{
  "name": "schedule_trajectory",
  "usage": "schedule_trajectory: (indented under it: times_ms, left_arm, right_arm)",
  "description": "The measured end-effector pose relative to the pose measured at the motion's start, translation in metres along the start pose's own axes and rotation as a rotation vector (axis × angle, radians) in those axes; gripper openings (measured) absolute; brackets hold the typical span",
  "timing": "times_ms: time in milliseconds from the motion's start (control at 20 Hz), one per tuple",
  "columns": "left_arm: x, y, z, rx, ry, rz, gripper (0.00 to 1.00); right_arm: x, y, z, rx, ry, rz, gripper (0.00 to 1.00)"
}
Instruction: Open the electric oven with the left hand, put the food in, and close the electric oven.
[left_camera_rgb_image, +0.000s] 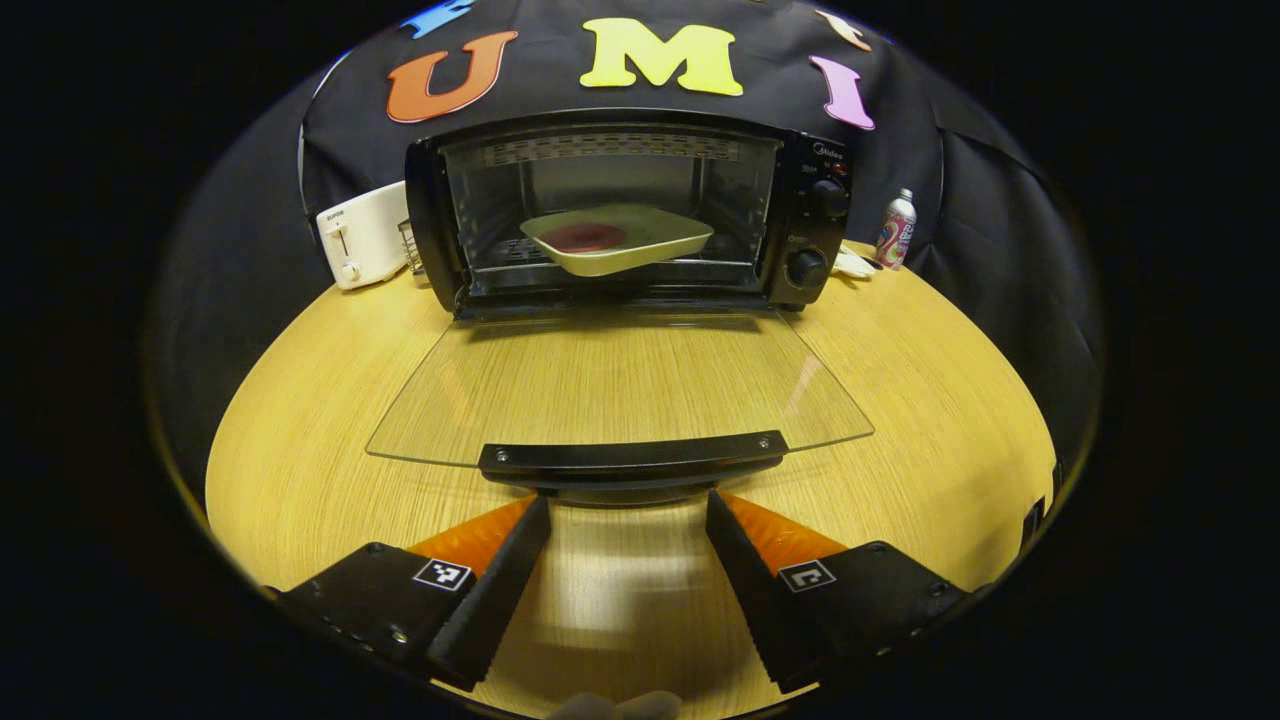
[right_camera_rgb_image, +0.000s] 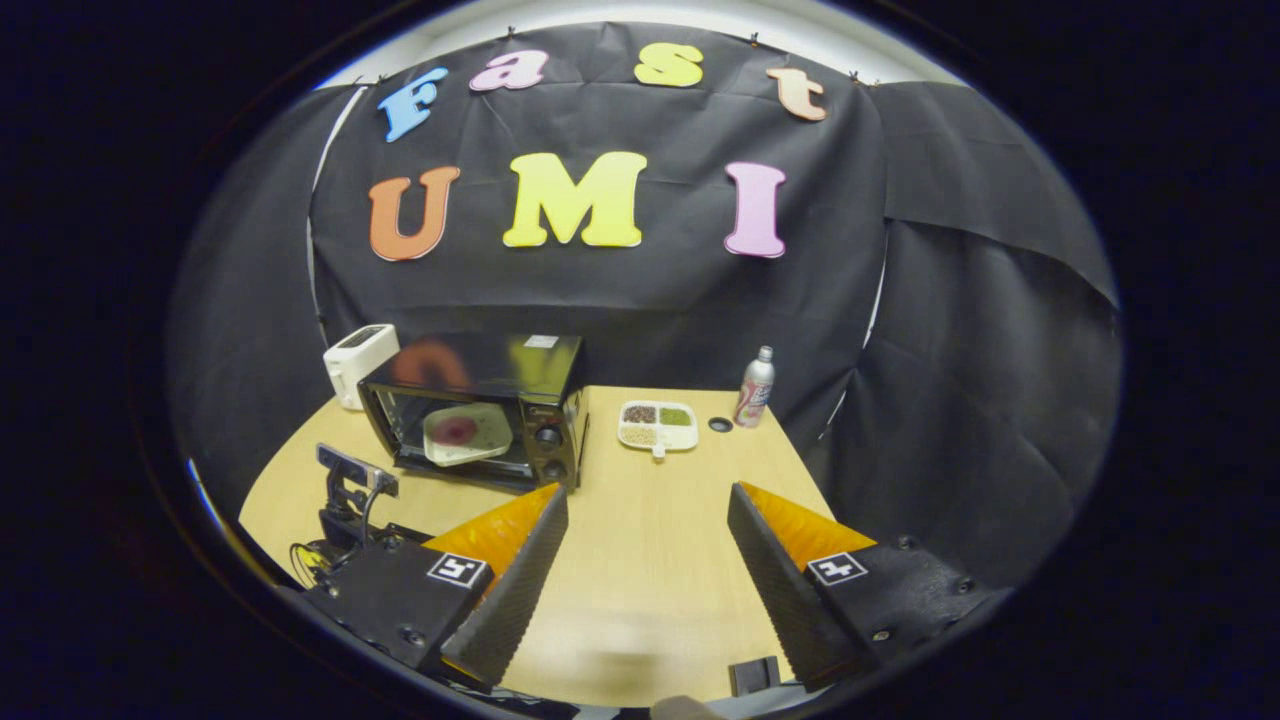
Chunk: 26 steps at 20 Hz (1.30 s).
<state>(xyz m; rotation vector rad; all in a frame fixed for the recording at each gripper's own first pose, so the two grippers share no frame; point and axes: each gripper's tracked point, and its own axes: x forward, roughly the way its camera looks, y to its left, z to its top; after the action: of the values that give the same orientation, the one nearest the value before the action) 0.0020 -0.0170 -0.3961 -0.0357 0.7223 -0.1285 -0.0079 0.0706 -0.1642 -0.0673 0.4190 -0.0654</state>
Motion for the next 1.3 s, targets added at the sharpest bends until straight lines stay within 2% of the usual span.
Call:
schedule_trajectory:
  times_ms: [100, 150, 200, 550, 1300]
  left_arm:
    - [0.0, 0.001, 0.001, 0.005, 0.001, 0.0, 0.96]
    - [0.0, 0.001, 0.001, 0.002, 0.002, -0.002, 1.0]
    - [0.0, 0.0, 0.002, -0.007, 0.006, -0.006, 0.97]
    - [-0.012, -0.002, 0.023, -0.015, -0.035, -0.029, 0.97]
    - [-0.034, 0.008, 0.111, 0.015, -0.186, -0.026, 0.96]
  right_arm:
    - [-0.001, 0.0, 0.001, -0.001, -0.001, -0.002, 0.96]
    - [0.0, -0.001, 0.002, 0.004, -0.002, -0.002, 0.96]
    - [0.001, -0.001, 0.002, 0.009, -0.001, -0.003, 0.97]
    - [0.0, -0.001, 0.006, 0.018, -0.007, 0.0, 0.97]
    - [0.001, -0.008, 0.008, 0.077, -0.029, -0.014, 0.97]
